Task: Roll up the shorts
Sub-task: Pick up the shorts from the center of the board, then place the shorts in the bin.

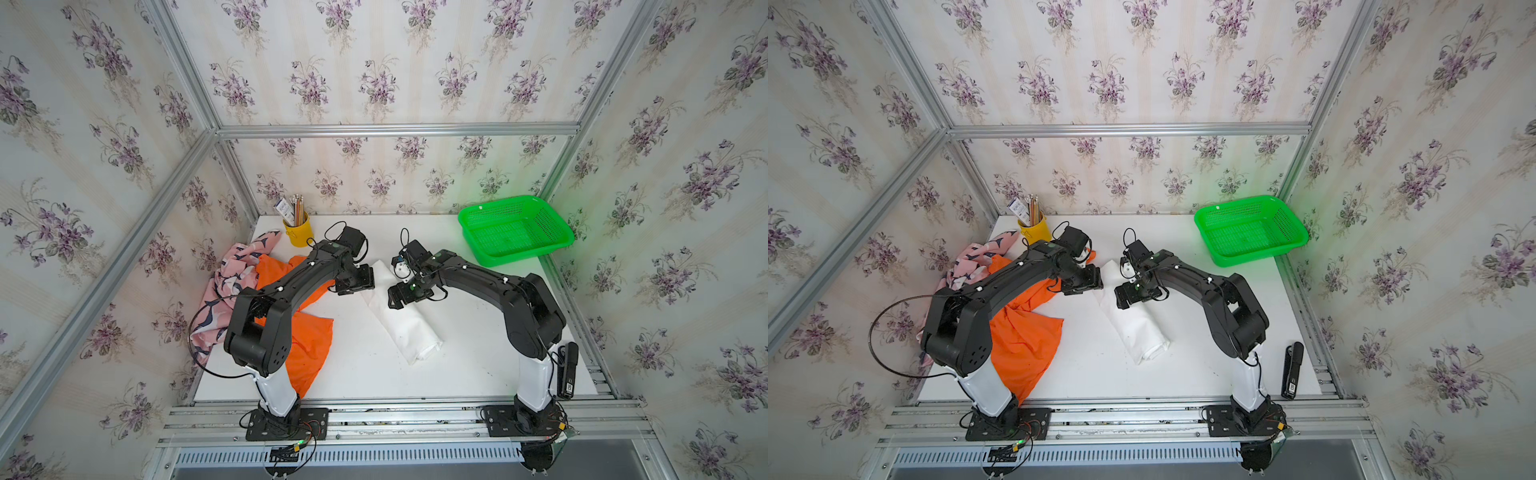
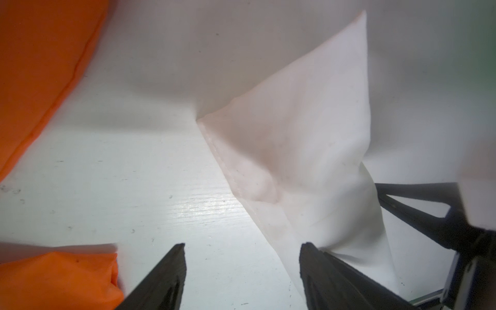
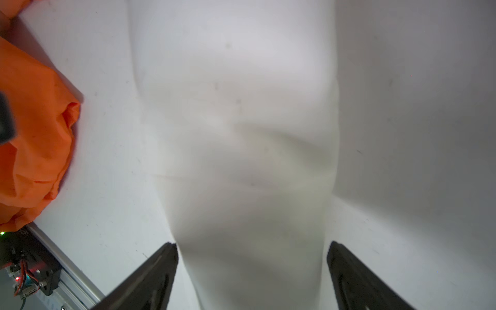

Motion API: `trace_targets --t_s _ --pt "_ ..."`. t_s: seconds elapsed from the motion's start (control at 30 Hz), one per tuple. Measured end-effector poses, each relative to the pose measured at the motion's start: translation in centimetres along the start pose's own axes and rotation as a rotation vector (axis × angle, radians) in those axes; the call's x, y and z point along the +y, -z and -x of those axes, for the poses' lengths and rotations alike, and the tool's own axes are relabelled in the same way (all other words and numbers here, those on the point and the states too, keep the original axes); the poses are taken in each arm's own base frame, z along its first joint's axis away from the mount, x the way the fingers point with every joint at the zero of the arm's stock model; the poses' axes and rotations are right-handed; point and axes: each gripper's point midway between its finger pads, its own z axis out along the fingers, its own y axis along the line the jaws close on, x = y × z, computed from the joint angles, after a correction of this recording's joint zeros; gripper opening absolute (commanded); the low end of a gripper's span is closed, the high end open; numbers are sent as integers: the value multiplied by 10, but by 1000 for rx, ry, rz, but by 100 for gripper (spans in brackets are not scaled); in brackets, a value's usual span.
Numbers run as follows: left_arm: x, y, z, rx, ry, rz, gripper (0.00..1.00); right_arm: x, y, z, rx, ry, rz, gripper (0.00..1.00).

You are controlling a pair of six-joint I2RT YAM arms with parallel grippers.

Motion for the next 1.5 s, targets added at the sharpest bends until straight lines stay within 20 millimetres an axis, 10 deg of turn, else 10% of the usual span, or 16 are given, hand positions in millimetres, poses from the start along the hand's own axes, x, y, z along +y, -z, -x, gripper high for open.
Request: trace_targets --t_s 0.3,0.6,0.83,1.13,1.33,1.5 --pt "17 4 -14 -5 21 -18 71 7 -17 -4 61 -22 65 28" --pt "32 28 -9 -71 52 -35 72 -5 48 48 -140 -204 276 22" --pt "38 45 -9 -115 60 -47 72 -120 171 112 -537 -514 313 26" --pt "42 51 -16 -121 62 -48 73 -328 306 132 -985 -1006 177 30" --pt "45 52 -23 -114 66 -44 73 -422 287 117 -1020 -1320 73 28" --pt "47 50 -26 -96 71 -35 73 -467 221 97 -926 -1519 46 28"
